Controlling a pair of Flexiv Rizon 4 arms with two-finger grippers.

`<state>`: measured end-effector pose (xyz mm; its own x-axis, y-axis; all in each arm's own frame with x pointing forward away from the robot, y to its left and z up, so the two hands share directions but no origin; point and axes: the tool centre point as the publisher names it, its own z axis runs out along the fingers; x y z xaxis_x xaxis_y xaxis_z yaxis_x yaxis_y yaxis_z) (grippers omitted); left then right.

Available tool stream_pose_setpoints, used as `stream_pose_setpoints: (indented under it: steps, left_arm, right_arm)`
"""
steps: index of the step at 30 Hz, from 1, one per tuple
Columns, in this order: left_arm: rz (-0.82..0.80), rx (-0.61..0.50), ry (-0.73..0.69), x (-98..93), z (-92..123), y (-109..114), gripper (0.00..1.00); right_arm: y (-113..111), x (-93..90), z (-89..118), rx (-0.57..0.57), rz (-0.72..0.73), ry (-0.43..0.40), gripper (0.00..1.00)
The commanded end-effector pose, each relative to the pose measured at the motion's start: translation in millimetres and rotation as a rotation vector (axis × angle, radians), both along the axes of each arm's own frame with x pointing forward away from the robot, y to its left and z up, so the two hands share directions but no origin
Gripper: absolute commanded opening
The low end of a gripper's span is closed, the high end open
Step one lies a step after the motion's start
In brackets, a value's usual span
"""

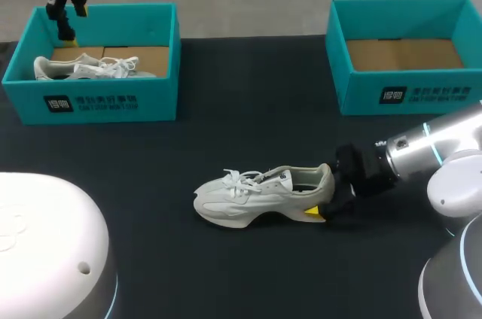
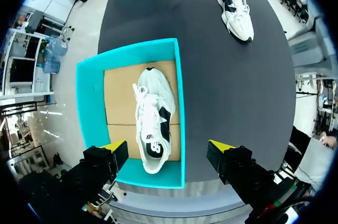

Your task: Take the shoe out of the shoebox, open the shoe tongue, remove and reinsert the insole, then place the shoe into the shoebox

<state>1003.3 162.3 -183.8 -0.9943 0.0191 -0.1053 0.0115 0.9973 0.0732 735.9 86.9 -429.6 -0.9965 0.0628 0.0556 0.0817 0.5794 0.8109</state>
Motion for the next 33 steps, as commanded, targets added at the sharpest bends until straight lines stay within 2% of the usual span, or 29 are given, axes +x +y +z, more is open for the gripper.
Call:
stream_pose_setpoints:
  steps: [1,3,10,19,27,31,33]
  left_arm:
    - [0.311,-0.031,0.078,13.2,4.4,-22.5,1.0]
    - [0.377,-0.081,0.089,12.4,5.1,-26.1,1.0]
    - [0.493,-0.118,0.062,1.8,3.1,-54.8,1.0]
    - [0.474,-0.13,0.065,-16.1,1.8,-104.4,1.0]
    - [0.46,-0.132,0.059,-32.8,-0.3,-128.6,1.0]
    - [0.466,-0.126,0.04,-46.4,-3.6,-148.7,1.0]
    - [0.417,-0.116,0.052,-53.5,-5.8,-159.4,1.0]
  right_arm:
    - [3.6,-0.1,-5.1,-0.002,0.0,0.001,0.0]
    - [3.6,-0.1,-5.1,-0.002,0.0,0.001,0.0]
    - [3.6,-0.1,-5.1,-0.002,0.0,0.001,0.0]
    - [3.6,-0.1,-5.1,-0.002,0.0,0.001,0.0]
    - [3.6,-0.1,-5.1,-0.002,0.0,0.001,0.0]
    - [3.6,-0.1,-5.1,-0.002,0.0,0.001,0.0]
    - [3.6,-0.1,-5.1,-0.002,0.0,0.001,0.0]
